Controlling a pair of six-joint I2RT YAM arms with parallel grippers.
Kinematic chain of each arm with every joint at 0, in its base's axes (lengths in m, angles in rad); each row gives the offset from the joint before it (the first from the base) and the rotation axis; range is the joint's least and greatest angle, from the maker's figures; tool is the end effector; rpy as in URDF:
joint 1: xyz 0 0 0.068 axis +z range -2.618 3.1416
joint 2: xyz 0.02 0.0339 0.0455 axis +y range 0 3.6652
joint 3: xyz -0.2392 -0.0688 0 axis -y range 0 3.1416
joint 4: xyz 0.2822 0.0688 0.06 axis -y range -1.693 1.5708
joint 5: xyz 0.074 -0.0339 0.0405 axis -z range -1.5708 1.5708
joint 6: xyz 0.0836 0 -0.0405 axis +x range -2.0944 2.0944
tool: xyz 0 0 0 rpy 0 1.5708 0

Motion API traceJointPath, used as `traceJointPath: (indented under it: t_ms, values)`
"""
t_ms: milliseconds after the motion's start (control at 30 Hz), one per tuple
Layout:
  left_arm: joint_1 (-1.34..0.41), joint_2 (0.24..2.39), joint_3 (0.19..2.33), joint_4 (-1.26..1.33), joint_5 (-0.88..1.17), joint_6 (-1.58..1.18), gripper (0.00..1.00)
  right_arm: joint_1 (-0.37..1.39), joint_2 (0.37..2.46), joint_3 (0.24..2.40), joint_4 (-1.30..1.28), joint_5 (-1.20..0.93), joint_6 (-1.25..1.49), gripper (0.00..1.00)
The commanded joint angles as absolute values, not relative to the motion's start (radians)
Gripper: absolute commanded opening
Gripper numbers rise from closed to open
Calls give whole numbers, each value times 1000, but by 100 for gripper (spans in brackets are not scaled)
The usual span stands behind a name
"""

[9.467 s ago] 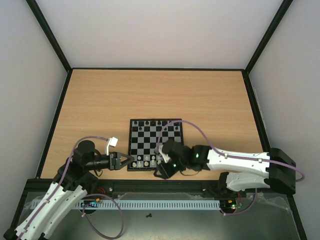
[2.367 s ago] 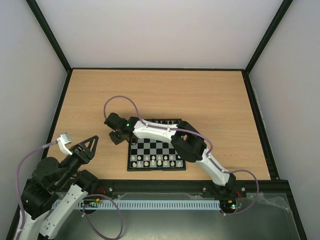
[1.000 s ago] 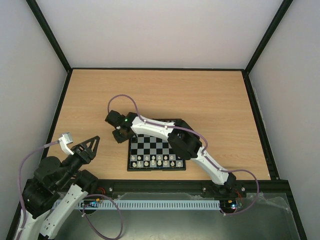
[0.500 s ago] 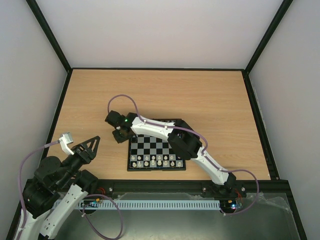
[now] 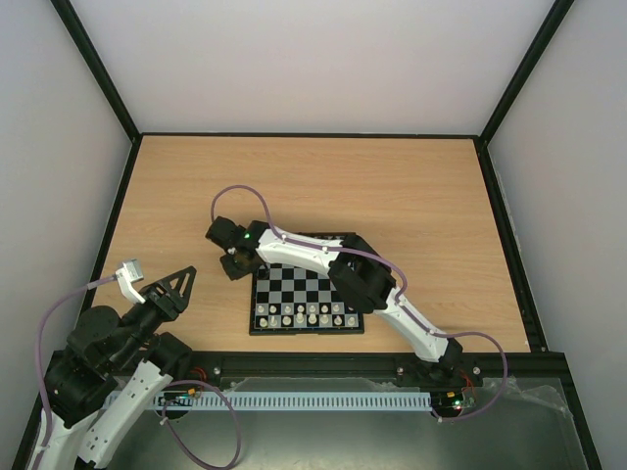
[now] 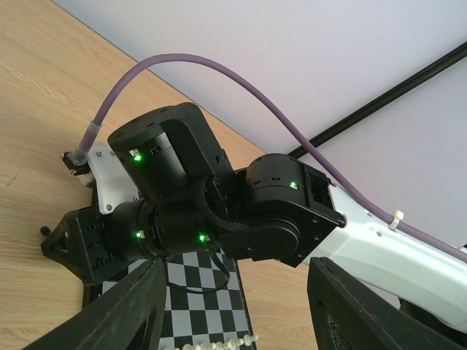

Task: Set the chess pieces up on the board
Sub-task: Pick up the chess piece at the center of the board.

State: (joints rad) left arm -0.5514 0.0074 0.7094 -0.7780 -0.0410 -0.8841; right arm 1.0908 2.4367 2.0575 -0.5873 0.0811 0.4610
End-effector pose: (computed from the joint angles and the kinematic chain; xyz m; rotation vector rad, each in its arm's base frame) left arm 0.0994 -0.0571 0.3314 -0.3238 1.7270 -1.0436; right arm 0.2720 0.5077 0.0903 -0.7775 2.4934 0.4945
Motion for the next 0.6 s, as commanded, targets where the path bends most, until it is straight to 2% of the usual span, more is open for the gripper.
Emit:
traceJointPath:
  t_ms: [0, 133, 267, 567]
  values:
    - [-553, -6, 710, -781, -26, -874, 56, 1086, 2492, 2060, -626, 77, 466, 19]
    - [-554, -6, 707, -781, -26, -873, 56, 1086, 2488, 2058, -619, 66, 462, 13]
    - [-554, -6, 706, -782, -25, -871, 56, 1090, 2431, 2000, -561, 43, 439, 12]
    - [-553, -5, 708, -767, -7, -864, 57, 1093, 2170, 1765, -423, -38, 391, 11]
